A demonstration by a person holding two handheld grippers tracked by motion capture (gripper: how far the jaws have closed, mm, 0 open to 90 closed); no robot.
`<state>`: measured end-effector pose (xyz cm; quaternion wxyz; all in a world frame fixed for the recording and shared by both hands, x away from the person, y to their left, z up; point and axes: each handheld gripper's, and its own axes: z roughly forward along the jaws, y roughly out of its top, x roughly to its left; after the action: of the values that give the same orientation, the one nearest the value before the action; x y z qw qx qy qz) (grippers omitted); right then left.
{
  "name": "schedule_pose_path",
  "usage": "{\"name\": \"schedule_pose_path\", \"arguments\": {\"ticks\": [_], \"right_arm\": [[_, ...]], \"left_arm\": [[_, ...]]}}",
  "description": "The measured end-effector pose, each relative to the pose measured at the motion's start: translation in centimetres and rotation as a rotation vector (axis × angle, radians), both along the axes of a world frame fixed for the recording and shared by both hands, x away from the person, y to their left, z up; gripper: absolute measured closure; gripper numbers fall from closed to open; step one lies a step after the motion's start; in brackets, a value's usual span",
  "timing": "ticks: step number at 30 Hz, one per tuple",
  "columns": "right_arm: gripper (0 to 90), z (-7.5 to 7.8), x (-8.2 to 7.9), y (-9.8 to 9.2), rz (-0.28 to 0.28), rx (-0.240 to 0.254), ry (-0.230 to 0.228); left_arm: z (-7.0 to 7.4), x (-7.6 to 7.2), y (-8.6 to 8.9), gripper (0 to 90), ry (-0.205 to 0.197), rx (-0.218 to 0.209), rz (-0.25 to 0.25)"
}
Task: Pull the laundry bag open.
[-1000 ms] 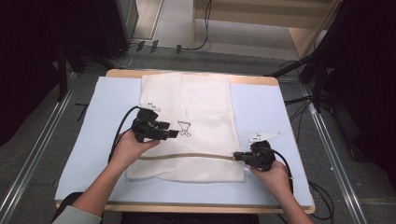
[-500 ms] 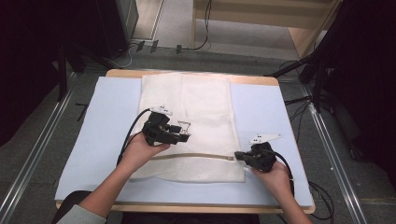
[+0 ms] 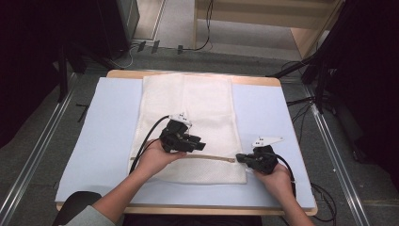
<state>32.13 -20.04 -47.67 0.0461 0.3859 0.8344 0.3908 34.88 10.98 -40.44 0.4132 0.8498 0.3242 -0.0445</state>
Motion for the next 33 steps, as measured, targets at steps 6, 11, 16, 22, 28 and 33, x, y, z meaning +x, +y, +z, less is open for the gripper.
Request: {"name": "schedule_pose_path", "arguments": {"ticks": [6,11,16,22,28,33], "right_arm": [[90.0,0.0,-0.1,0.0,0.005,-0.006,-0.006],[90.0,0.0,-0.1,0.1,0.003,-0.010,-0.006],[90.0,0.0,-0.1,0.1,0.000,-0.008,-0.003],[90.0,0.1,0.0,-0.1,-0.002,-0.015,0.002],[90.0,0.2,0.0,0.0,0.005,-0.021,-0.003],[89.9,0.1,0.0,0.0,0.010,-0.020,-0.009]], "left_arm": [[-0.8,0.0,-2.0,67.2,0.029,-0.004,-0.028],[-1.3,-0.1,-3.3,70.8,0.031,0.008,-0.047],[-2.1,0.0,-4.6,75.4,0.045,0.021,-0.059],[-2.6,-0.3,-5.9,77.7,0.025,0.059,-0.077],[-3.5,-0.5,-7.2,78.5,0.038,0.067,-0.087],[-4.2,-0.5,-8.3,78.1,0.051,0.069,-0.086]]}}
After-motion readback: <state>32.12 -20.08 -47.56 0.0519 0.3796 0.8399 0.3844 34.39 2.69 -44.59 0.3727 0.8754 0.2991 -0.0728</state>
